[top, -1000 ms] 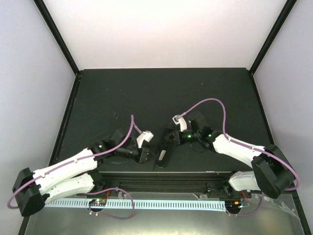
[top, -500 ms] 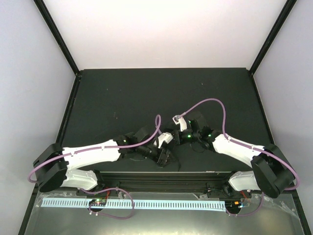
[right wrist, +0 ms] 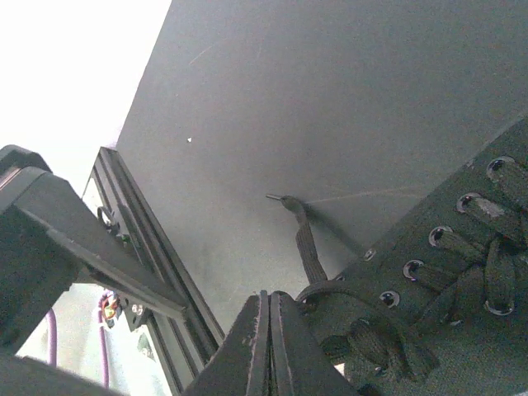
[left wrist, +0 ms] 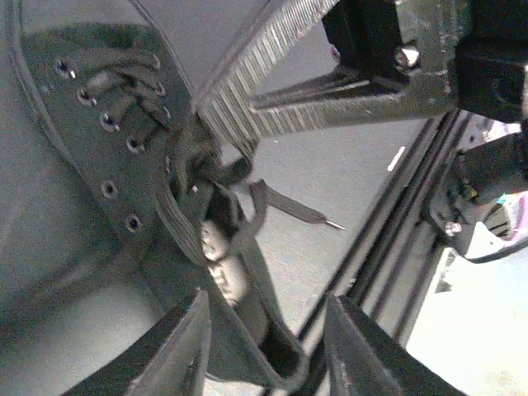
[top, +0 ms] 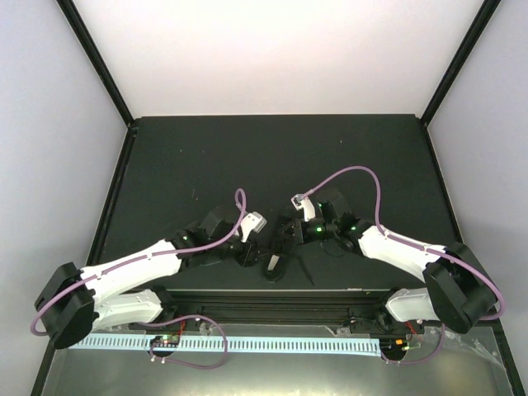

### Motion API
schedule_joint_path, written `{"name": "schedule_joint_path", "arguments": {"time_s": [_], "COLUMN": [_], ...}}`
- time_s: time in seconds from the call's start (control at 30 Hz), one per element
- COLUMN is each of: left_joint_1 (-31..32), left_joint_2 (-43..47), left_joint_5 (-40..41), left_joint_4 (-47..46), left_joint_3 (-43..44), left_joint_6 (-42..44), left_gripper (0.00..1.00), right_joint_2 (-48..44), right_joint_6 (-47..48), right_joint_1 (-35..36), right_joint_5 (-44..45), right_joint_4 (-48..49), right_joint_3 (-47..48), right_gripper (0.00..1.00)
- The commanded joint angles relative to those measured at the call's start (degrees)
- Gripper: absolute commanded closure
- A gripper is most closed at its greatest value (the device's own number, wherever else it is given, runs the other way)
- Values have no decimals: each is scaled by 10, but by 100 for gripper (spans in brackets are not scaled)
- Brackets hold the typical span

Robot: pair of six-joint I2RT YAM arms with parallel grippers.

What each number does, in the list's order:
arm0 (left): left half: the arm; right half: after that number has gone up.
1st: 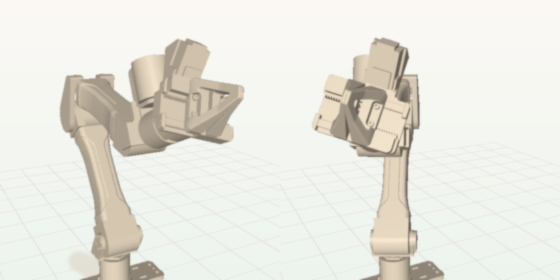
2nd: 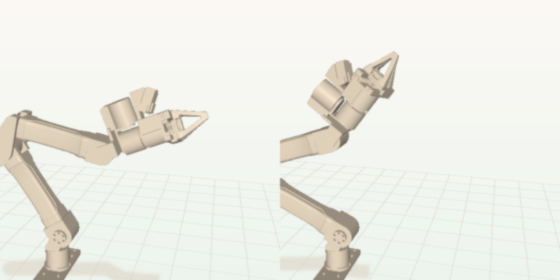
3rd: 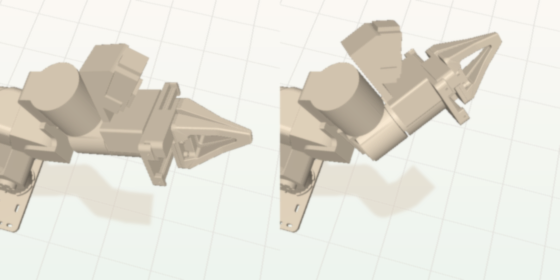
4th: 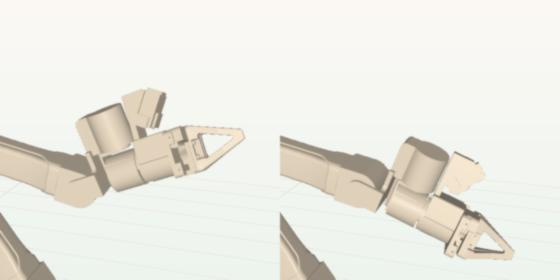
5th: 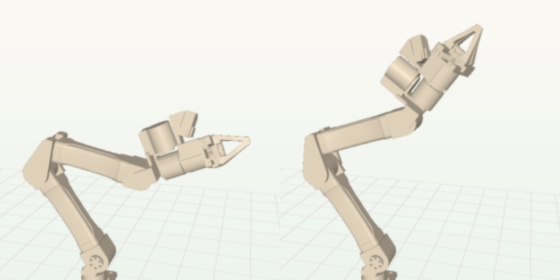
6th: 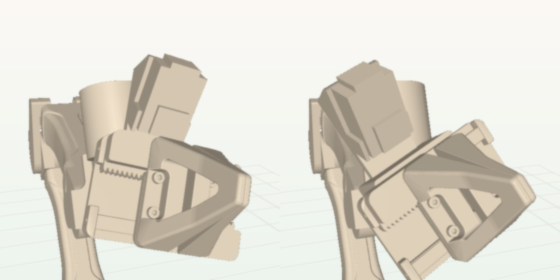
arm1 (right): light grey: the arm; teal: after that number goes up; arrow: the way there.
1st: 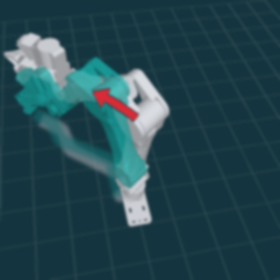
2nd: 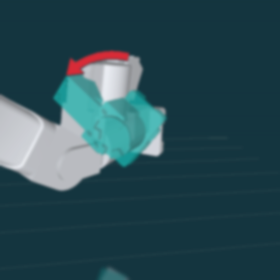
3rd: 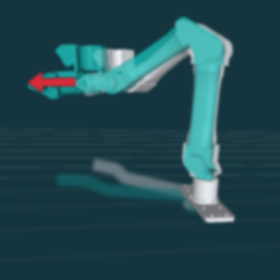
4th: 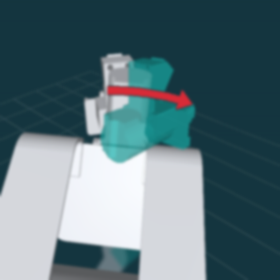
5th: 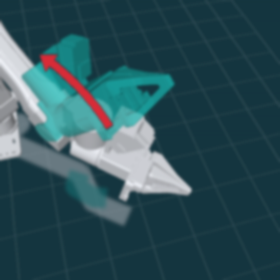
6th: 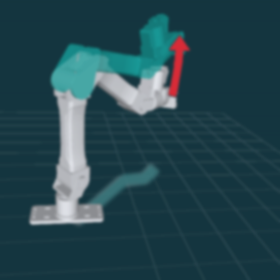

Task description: Tie the shoes

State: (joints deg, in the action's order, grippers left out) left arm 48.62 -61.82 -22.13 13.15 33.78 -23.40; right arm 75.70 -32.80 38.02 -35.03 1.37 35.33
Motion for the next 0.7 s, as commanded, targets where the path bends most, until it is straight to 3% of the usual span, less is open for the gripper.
{"name": "schedule_joint_path", "arguments": {"time_s": [0.0,0.2,0.67], "left_joint_1": [-19,-40,-46], "left_joint_2": [-32,-81,-151], "left_joint_5": [0,-12,-26], "left_joint_4": [-104,-164,-198], "left_joint_3": [-1,-1,16], "left_joint_6": [86,115,129], "left_gripper": [65,72,80], "right_joint_2": [-9,-13,-9], "right_joint_6": [-5,-8,-11], "right_joint_1": [4,3,3], "right_joint_5": [-8,-8,-19], "right_joint_4": [17,15,20], "right_joint_3": [-1,-3,1], "right_gripper": [98,98,98]}}
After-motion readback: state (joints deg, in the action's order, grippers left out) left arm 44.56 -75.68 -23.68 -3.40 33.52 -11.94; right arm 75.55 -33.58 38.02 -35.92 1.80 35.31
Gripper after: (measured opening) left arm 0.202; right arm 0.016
